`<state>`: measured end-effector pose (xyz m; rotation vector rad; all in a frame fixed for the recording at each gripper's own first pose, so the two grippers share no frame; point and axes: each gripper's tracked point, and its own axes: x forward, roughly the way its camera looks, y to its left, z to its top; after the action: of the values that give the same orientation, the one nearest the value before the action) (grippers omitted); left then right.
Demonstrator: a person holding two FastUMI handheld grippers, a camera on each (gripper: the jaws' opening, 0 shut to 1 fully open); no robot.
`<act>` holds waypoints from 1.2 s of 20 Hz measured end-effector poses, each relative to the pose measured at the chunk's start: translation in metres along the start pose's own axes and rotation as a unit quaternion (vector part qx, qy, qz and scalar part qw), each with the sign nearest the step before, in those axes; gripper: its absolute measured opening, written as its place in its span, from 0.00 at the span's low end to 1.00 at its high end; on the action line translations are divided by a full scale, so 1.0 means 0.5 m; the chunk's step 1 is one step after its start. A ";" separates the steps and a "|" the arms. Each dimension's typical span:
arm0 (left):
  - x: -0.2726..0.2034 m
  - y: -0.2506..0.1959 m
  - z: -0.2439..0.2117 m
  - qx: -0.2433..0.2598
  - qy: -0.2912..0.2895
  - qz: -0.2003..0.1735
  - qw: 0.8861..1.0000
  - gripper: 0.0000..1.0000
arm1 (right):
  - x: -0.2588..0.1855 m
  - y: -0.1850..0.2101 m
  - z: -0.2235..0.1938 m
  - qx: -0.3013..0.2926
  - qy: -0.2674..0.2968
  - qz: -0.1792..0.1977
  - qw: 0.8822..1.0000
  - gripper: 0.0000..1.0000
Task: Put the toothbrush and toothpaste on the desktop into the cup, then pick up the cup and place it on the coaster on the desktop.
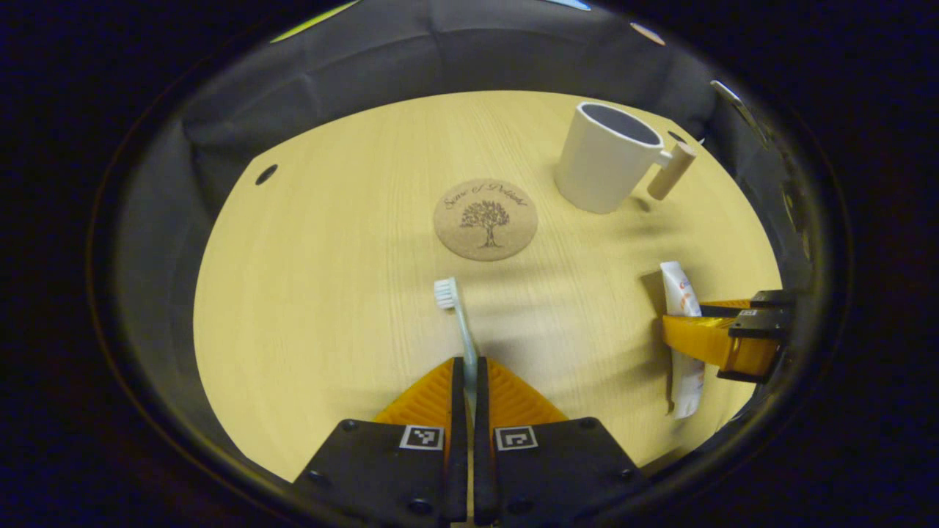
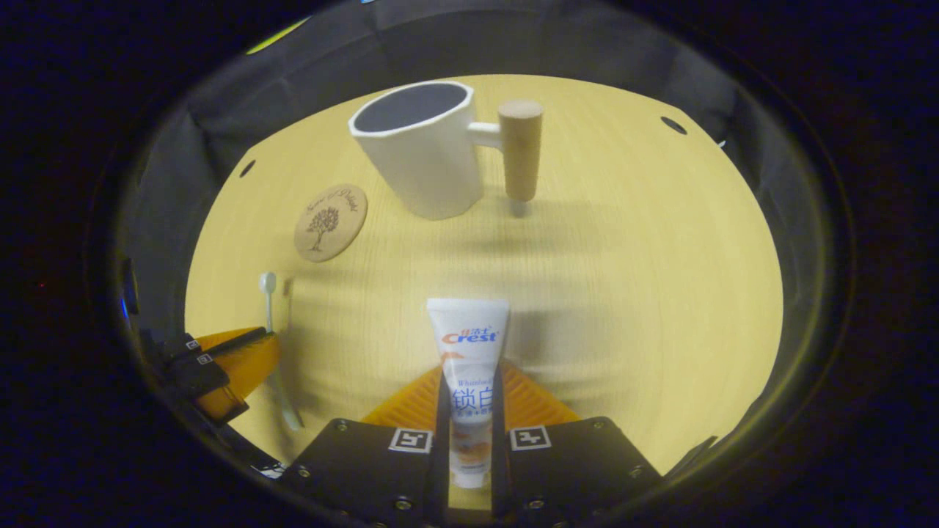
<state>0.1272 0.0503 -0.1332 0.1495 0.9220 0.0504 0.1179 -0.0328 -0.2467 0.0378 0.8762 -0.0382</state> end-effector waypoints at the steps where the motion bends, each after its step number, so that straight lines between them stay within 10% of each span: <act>1: -0.011 0.002 0.011 0.000 -0.011 0.003 1.000 0.12 | -0.004 -0.004 0.007 0.006 -0.008 0.000 1.000 0.24; 24: -0.195 -0.029 0.207 -0.004 -0.191 -0.007 0.982 0.11 | -0.257 0.050 0.344 0.015 -0.239 0.072 0.968 0.24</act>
<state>0.1505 0.0144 0.0033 0.1391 0.5389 0.0106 0.1690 -0.0141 -0.0377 0.1152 0.3892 0.0743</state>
